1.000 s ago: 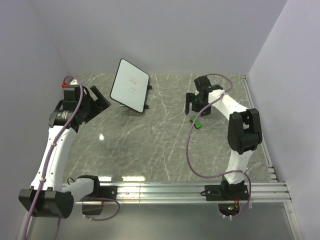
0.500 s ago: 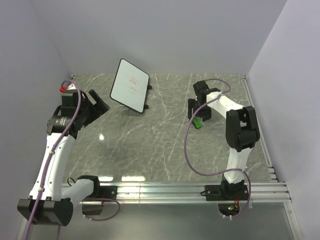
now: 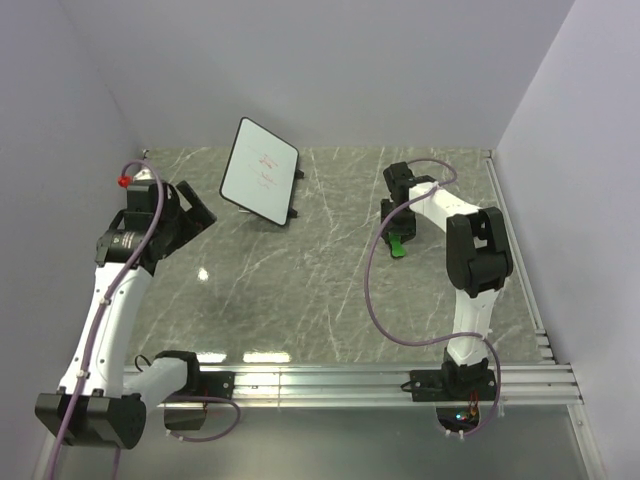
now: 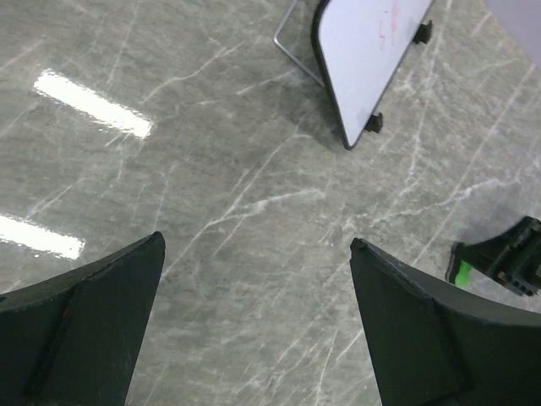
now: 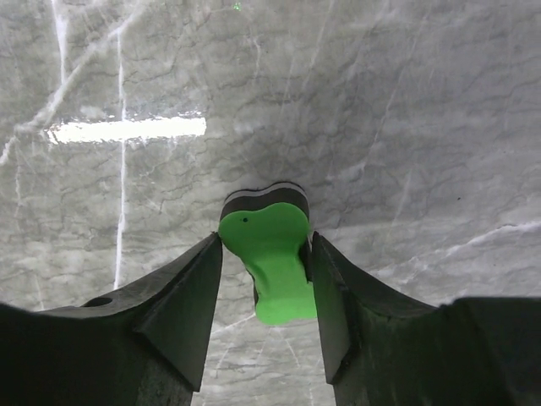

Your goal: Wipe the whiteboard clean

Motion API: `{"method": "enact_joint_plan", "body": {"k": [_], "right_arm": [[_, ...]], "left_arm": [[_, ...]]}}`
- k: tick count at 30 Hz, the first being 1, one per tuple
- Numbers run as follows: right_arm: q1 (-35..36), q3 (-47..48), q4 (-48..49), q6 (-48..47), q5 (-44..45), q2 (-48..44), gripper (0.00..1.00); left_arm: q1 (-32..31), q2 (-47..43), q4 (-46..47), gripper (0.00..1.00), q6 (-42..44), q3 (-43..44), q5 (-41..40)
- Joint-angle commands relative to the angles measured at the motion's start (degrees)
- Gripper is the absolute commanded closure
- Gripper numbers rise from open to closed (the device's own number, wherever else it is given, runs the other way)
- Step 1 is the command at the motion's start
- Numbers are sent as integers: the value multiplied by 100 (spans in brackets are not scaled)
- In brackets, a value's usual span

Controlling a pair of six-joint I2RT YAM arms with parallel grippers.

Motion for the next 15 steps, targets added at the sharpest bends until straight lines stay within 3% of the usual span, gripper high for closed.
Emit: {"method": "enact_joint_plan", "body": {"k": [1,3,7,9,15], "right_arm": [[44,142,-21,3,200,-17,48],[36,81,-38,11,227,-96,53],[53,-51,-12,20,271,-237,78],[53,-130,-12,20,280,-272,84],[44,-183,-74,47,140,-334,94]], "left_arm": [[-36,142,9,2,-46,227,-358],[-36,238,-43,1,-116,271,-621],[-62,432,-53,1,-117,394,-1017],[-71,589,-9,1,-47,543,-1053],[-71,1142,132,0,155,921,-790]]}}
